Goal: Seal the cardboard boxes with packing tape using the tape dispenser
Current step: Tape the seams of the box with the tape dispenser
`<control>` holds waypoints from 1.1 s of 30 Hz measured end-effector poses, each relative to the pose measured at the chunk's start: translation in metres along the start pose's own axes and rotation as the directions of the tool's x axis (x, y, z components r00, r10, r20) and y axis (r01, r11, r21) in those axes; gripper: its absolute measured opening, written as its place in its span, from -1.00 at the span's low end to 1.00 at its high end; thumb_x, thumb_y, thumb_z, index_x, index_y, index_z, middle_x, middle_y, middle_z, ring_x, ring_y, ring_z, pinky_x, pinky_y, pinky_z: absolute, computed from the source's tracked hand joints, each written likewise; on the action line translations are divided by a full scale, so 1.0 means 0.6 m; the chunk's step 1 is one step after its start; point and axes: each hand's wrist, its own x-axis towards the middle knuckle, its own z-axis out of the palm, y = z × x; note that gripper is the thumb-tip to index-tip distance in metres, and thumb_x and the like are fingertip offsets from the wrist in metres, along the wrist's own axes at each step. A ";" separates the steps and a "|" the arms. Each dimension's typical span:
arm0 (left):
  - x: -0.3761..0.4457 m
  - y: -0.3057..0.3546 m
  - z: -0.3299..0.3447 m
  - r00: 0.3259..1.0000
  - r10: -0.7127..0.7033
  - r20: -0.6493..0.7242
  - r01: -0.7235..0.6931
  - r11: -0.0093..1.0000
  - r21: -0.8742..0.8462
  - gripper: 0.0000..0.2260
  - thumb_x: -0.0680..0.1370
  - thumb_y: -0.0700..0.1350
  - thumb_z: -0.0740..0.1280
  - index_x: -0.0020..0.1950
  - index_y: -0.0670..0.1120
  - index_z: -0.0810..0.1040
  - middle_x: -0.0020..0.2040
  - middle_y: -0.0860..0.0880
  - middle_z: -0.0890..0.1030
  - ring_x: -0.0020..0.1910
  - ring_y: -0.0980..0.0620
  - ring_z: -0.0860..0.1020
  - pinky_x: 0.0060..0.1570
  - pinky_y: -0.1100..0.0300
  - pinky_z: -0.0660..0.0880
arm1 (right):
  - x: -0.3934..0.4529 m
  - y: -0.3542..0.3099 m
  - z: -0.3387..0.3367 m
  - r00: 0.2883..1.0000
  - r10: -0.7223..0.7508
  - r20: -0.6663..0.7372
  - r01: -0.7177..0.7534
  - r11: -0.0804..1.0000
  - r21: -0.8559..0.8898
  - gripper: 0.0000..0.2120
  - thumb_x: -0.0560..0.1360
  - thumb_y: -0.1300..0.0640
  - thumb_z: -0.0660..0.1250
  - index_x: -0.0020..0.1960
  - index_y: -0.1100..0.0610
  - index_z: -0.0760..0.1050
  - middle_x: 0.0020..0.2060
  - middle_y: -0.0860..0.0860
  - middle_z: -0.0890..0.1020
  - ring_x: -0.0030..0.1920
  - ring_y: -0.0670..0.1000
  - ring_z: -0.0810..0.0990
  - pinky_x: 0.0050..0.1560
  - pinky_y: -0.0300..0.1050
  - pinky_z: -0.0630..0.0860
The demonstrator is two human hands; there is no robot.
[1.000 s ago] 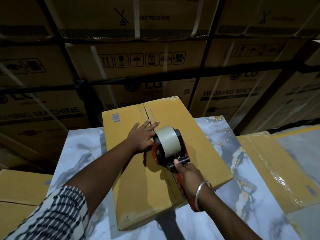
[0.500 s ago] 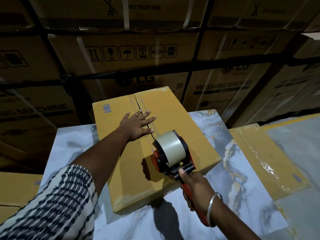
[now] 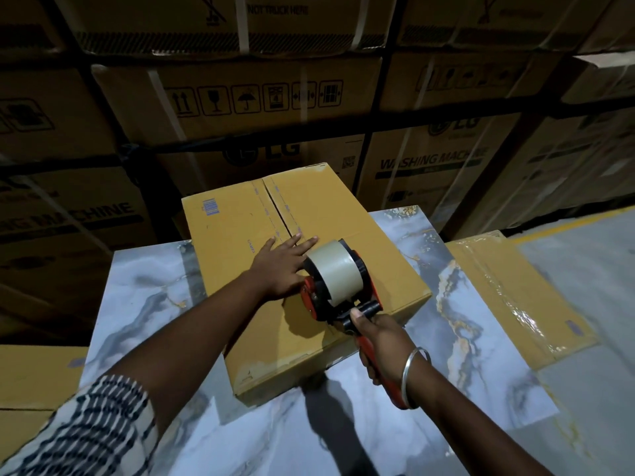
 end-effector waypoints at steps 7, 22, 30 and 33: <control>-0.017 0.019 -0.019 1.000 0.019 -0.015 -0.019 0.998 -0.051 -0.16 0.28 0.62 -0.39 0.53 0.41 -0.11 0.61 0.22 -0.17 0.61 0.07 -0.17 0.51 -0.26 -0.13 | -0.054 0.028 -0.020 0.999 -0.045 -0.016 0.046 0.998 0.032 -0.63 0.64 -0.12 0.26 -0.13 0.17 0.39 -0.46 0.03 0.30 -0.51 0.00 0.18 -0.47 -0.16 0.13; -0.055 0.095 -0.004 0.994 0.105 -0.011 -0.106 0.989 -0.103 -0.17 0.38 0.51 -0.35 0.57 0.29 0.16 0.61 0.24 -0.14 0.61 0.12 -0.14 0.53 -0.20 -0.13 | -0.073 0.071 -0.040 0.994 -0.103 -0.043 0.102 0.994 -0.030 -0.55 0.66 -0.12 0.23 -0.25 0.18 0.31 -0.51 0.04 0.31 -0.54 0.01 0.21 -0.49 -0.18 0.20; -0.025 0.080 -0.003 0.996 0.090 0.006 -0.089 0.993 -0.074 -0.53 0.59 0.40 -0.08 0.51 0.44 0.01 0.61 0.23 -0.15 0.61 0.11 -0.15 0.52 -0.21 -0.14 | -0.041 0.105 -0.065 0.975 -0.219 -0.042 0.219 0.976 -0.013 -0.54 0.61 -0.12 0.29 -0.32 0.16 0.33 -0.53 0.06 0.32 -0.55 0.04 0.24 -0.49 -0.17 0.23; -0.026 0.080 -0.002 0.995 0.091 -0.029 -0.094 0.992 -0.084 -0.44 0.49 0.50 -0.20 0.50 0.50 -0.04 0.61 0.23 -0.13 0.61 0.10 -0.14 0.50 -0.23 -0.15 | -0.040 0.140 -0.076 0.957 -0.286 -0.043 0.287 0.958 -0.003 -0.40 0.50 -0.30 0.37 -0.39 0.17 0.30 -0.55 0.08 0.28 -0.57 0.02 0.25 -0.51 -0.19 0.24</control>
